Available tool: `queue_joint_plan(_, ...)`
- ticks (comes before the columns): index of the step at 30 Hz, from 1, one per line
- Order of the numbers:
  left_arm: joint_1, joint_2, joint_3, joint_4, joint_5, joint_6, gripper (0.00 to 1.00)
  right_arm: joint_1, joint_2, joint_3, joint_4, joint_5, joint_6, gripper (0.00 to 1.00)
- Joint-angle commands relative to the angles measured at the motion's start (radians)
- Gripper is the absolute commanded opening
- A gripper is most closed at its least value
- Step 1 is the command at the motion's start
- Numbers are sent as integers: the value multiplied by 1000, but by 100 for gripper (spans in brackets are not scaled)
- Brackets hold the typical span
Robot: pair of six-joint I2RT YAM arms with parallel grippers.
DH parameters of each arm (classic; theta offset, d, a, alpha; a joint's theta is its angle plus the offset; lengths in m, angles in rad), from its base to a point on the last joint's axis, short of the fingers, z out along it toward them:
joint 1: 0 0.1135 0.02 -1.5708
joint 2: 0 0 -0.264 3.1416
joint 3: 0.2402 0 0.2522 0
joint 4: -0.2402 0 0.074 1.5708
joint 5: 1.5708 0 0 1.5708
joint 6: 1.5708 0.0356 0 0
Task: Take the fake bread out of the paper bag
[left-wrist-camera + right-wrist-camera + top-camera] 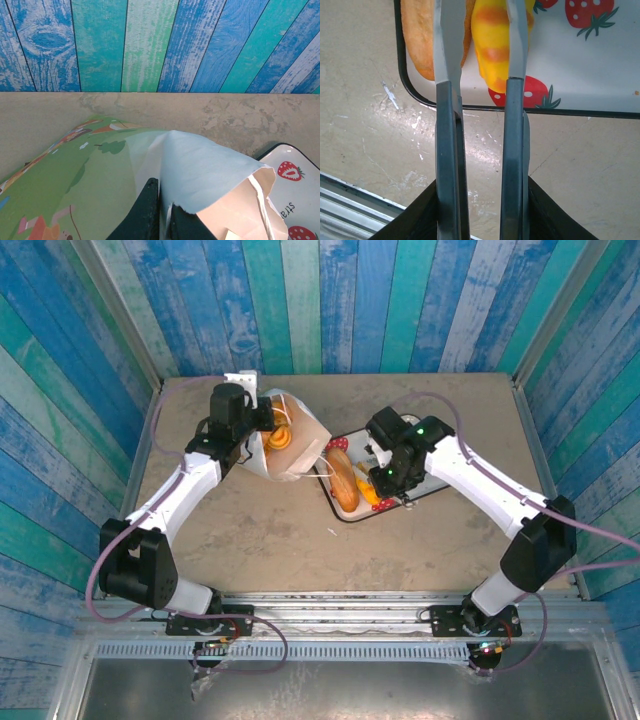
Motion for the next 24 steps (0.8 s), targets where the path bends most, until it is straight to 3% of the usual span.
queue_joint_plan(1,-1,-33,18,-6,6,2,9,-11,-57,29,18,-46,15,38)
queue_joint_plan(7,-1,-34,13,-4,11,7,9,-14,-135,52,53,-156,23,37)
queue_joint_plan(13,-1,-32,14,-4,17,10,9,-14,-161,68,146,-342,38,37)
queue_joint_plan(24,-1,-53,-12,5,37,3,9,30,6,119,307,-418,75,37)
